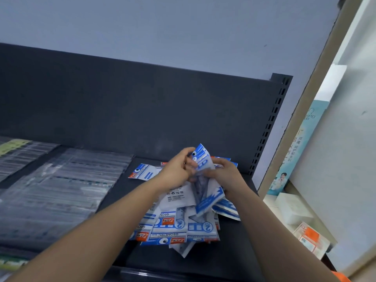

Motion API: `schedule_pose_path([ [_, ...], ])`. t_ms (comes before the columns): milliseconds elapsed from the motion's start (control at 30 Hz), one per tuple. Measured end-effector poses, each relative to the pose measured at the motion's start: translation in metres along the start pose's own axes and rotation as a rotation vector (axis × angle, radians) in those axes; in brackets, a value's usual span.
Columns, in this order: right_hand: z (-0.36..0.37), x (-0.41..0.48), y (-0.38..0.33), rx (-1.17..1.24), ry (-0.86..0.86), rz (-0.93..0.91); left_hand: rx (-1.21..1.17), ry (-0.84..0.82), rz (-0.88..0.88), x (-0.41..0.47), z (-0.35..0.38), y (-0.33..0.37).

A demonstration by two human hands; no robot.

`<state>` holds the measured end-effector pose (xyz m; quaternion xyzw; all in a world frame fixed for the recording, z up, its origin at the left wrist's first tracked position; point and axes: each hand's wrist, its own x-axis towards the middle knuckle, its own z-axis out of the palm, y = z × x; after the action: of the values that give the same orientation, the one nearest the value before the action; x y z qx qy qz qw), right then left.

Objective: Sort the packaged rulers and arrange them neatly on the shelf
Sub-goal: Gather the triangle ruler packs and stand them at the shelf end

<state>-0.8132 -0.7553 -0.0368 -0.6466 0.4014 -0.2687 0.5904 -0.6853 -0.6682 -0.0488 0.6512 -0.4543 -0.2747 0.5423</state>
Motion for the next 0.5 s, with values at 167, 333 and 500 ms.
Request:
schedule_pose_path([
  [167,-0.026,0.009,0.009,-0.272,0.222,-0.071,0.728,-0.039,-0.260,0.012,-0.039,-0.001],
  [333,-0.033,0.017,0.026,-0.724,0.225,-0.041,0.757,-0.245,-0.399,0.009,-0.053,-0.005],
  [500,-0.031,0.012,0.016,-0.962,0.214,-0.126,0.640,-0.041,-0.249,0.017,-0.053,-0.018],
])
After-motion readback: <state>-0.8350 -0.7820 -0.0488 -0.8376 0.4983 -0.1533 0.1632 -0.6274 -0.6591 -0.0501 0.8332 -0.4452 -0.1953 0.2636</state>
